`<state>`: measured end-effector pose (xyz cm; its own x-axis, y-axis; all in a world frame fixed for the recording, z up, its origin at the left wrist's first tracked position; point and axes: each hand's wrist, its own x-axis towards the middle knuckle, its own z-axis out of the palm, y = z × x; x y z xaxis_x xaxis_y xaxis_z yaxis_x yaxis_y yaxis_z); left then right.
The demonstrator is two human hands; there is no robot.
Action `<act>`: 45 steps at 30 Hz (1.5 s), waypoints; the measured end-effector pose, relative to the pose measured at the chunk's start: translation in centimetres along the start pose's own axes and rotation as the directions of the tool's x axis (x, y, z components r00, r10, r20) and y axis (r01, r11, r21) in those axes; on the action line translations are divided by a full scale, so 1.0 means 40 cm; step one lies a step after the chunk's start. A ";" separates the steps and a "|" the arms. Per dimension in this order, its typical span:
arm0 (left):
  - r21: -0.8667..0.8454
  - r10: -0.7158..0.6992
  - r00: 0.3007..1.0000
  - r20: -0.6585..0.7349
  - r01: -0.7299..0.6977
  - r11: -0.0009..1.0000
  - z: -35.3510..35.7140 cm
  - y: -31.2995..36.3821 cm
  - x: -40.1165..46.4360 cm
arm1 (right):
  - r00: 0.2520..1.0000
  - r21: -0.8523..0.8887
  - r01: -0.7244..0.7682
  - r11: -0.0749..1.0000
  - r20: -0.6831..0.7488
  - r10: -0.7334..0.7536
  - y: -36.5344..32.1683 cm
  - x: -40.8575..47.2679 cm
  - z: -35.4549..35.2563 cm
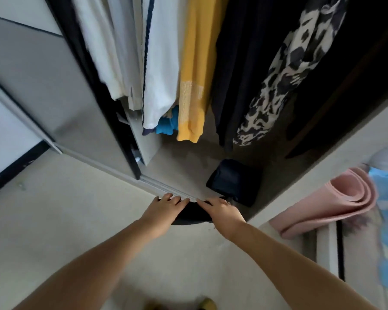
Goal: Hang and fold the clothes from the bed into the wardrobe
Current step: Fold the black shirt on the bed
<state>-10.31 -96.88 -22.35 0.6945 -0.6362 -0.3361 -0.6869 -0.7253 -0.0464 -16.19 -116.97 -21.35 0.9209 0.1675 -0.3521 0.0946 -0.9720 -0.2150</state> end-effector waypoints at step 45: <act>0.044 0.045 0.948 0.314 -0.062 0.997 1.004 -0.372 1.367 | 0.865 -0.002 -0.406 0.914 0.321 0.385 0.581 1.280 0.875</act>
<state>29.27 -110.31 -77.79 0.5603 -0.5536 -0.6161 -0.7376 -0.6719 -0.0670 19.92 -125.21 -76.25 0.7118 -0.1762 -0.6800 -0.2861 -0.9568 -0.0516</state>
